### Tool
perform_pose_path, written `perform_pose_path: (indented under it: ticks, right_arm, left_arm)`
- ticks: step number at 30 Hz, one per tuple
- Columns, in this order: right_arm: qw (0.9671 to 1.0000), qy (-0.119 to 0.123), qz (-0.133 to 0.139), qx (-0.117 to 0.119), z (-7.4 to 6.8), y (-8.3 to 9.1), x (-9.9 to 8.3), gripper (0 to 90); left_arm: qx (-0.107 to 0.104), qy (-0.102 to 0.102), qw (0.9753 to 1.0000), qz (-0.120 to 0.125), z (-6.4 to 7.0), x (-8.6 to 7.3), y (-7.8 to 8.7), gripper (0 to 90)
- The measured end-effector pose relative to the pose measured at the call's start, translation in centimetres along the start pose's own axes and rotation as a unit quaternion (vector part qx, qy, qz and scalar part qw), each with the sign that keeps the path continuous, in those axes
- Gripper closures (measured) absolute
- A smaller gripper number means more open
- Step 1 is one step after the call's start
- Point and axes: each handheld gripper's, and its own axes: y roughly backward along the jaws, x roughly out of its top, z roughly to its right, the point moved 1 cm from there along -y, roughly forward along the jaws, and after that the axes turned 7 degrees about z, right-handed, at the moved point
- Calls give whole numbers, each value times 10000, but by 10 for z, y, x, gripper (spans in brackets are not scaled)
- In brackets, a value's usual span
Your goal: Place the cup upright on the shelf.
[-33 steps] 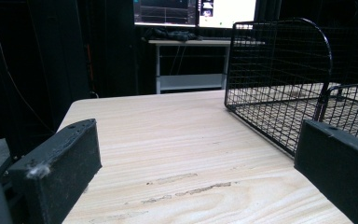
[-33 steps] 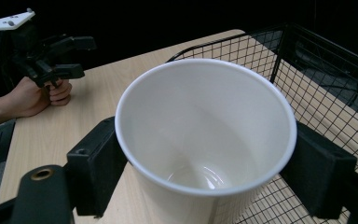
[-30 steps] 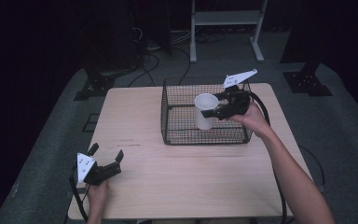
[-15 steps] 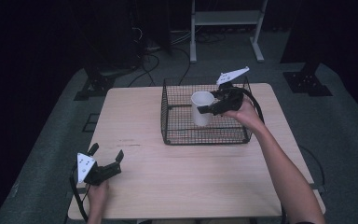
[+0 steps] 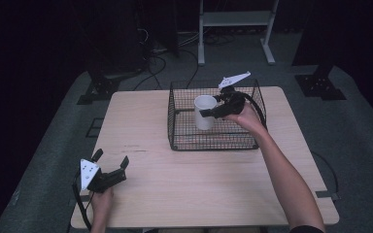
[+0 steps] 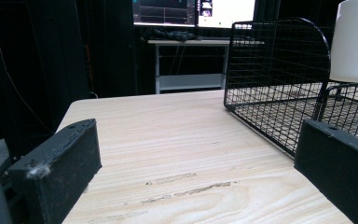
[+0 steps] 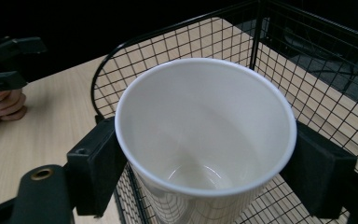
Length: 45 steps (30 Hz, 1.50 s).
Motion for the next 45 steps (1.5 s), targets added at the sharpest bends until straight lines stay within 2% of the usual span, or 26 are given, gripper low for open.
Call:
perform_pose_path:
  ticks: [1,8,10,14,15,17,20,22,23,27,30,38,45]
  right_arm:
    - [10000,-17,-77,-20,3,-4,2,194]
    - [10000,38,-36,-51,7,-15,10,195]
    - [9999,5,-107,-27,9,-21,9,194]
    - [9997,-42,-229,-8,12,-34,5,194]
    - [9993,-103,-342,-52,15,-42,0,194]
    - [9990,-152,-399,-94,19,-46,-4,194]
    - [9987,-236,-433,-103,24,-48,-8,194]
    - [9980,-265,-538,-195,28,-50,-12,193]
    - [9972,-266,-654,-257,31,-52,-15,193]
    - [9961,-260,-772,-344,33,-54,-18,193]
    - [9941,-184,-982,-421,34,-58,-22,192]
    - [9933,-242,-1046,-423,36,-58,-24,192]
    - [9929,-174,-1093,-446,34,-55,-27,189]
  left_arm:
    - [-2,0,10000,1,0,0,0,0]
    - [-6,7,10000,1,0,0,0,0]
    - [-7,4,10000,-3,0,0,0,0]
    - [-10,8,10000,0,0,0,0,0]
    - [-8,8,10000,1,-1,0,0,0]
    - [-8,15,10000,5,-1,0,0,0]
    - [-11,23,10000,7,-1,0,0,0]
    - [-10,25,10000,10,-1,0,0,0]
    - [-10,25,10000,10,-1,0,0,0]
    - [-13,17,10000,6,-1,0,0,0]
    - [-13,18,10000,7,-1,0,0,0]
    - [-12,16,10000,5,-1,0,0,0]
    - [-12,9,10000,6,0,0,0,0]
